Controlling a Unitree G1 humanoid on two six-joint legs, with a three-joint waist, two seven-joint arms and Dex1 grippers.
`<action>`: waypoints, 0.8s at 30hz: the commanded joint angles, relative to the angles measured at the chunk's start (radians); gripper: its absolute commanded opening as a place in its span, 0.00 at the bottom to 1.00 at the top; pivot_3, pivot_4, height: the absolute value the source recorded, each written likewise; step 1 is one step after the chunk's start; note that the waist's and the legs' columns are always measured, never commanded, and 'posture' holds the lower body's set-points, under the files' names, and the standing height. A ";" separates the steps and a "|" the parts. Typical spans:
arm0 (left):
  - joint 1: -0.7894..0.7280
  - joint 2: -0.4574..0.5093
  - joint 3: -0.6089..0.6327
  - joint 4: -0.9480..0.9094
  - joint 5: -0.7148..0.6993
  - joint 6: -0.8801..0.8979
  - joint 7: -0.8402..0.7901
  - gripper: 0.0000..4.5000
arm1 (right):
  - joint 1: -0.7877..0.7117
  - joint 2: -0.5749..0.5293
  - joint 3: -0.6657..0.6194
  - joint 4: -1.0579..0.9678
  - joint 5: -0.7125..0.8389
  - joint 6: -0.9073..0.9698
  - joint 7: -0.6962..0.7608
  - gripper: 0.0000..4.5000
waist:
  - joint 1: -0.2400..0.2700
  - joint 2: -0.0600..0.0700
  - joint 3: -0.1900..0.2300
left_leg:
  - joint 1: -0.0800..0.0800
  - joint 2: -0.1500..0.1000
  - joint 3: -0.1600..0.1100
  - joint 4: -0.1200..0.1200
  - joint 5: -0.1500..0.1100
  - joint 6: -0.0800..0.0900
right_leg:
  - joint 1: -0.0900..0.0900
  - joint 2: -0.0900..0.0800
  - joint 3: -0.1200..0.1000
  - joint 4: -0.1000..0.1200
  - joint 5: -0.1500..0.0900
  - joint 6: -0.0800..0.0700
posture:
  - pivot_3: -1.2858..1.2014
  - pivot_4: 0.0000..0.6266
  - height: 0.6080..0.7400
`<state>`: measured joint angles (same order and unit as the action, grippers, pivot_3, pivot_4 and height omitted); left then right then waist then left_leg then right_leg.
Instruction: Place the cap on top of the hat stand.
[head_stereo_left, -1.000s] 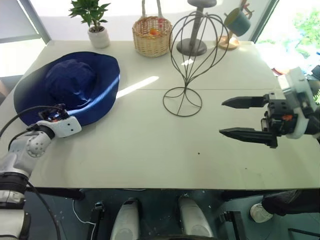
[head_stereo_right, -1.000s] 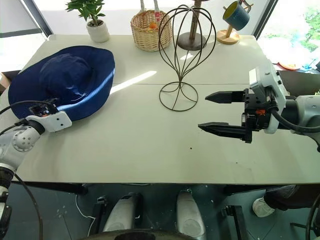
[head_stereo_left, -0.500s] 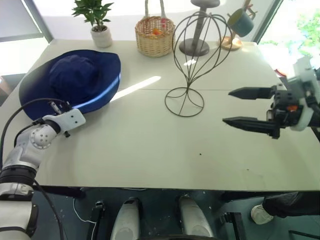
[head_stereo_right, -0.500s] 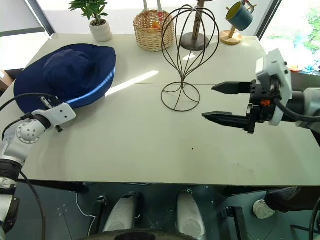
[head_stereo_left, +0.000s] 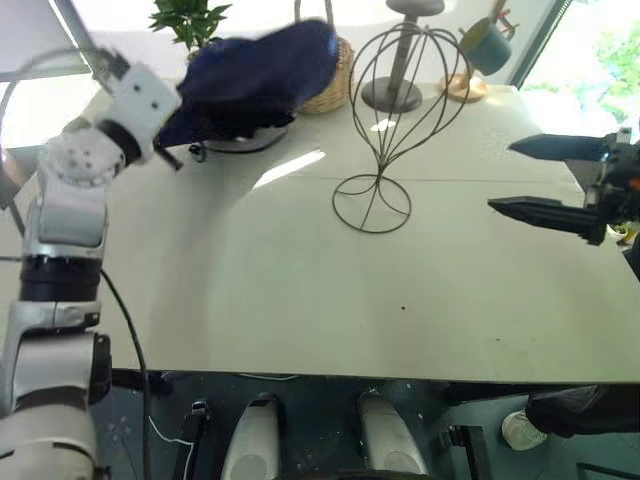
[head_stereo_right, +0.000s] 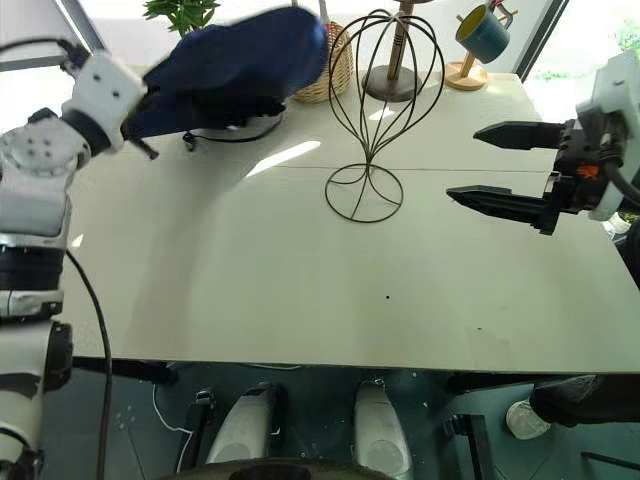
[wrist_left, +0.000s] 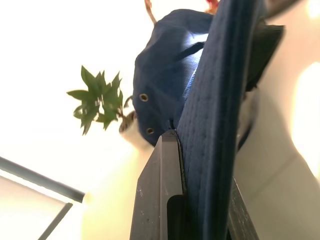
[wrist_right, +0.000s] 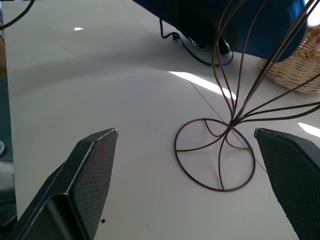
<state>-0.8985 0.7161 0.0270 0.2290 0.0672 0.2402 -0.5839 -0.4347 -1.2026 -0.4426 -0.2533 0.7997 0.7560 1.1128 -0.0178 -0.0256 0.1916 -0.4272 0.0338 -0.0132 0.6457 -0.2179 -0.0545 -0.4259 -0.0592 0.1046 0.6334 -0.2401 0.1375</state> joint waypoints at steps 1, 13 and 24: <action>-0.099 -0.039 0.023 -0.055 -0.060 0.084 -0.007 0.01 | -0.003 -0.040 -0.089 0.036 -0.011 -0.016 0.022 1.00 | 0.000 0.000 0.000 | 0.000 0.000 0.000 0.000 0.000 0.000 | 0.000 0.000 0.000 0.000 0.000 0.000 | 0.52 0.24 1.00; -0.488 -0.264 0.002 0.169 -0.141 0.182 0.028 0.01 | 0.000 -0.064 -0.241 0.135 -0.026 0.013 -0.007 1.00 | -0.001 0.000 0.000 | 0.000 0.000 -0.001 0.000 0.000 0.000 | 0.000 0.001 0.000 0.000 0.000 0.001 | 0.52 0.24 1.00; -0.759 -0.345 -0.032 0.725 -0.052 -0.087 0.117 0.01 | 0.040 -0.040 -0.317 0.103 -0.026 0.036 -0.063 1.00 | -0.003 0.000 0.001 | 0.000 -0.001 -0.001 -0.001 0.000 0.001 | 0.000 0.001 0.001 -0.001 -0.001 0.002 | 0.52 0.24 1.00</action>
<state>-1.5769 0.3795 -0.0229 0.9336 0.0156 0.2168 -0.4886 -0.3875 -1.2350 -0.7079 -0.1243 0.7679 0.7981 1.0571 -0.0213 -0.0256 0.1925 -0.4277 0.0331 -0.0143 0.6451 -0.2184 -0.0537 -0.4260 -0.0582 0.1057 0.6328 -0.2410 0.1399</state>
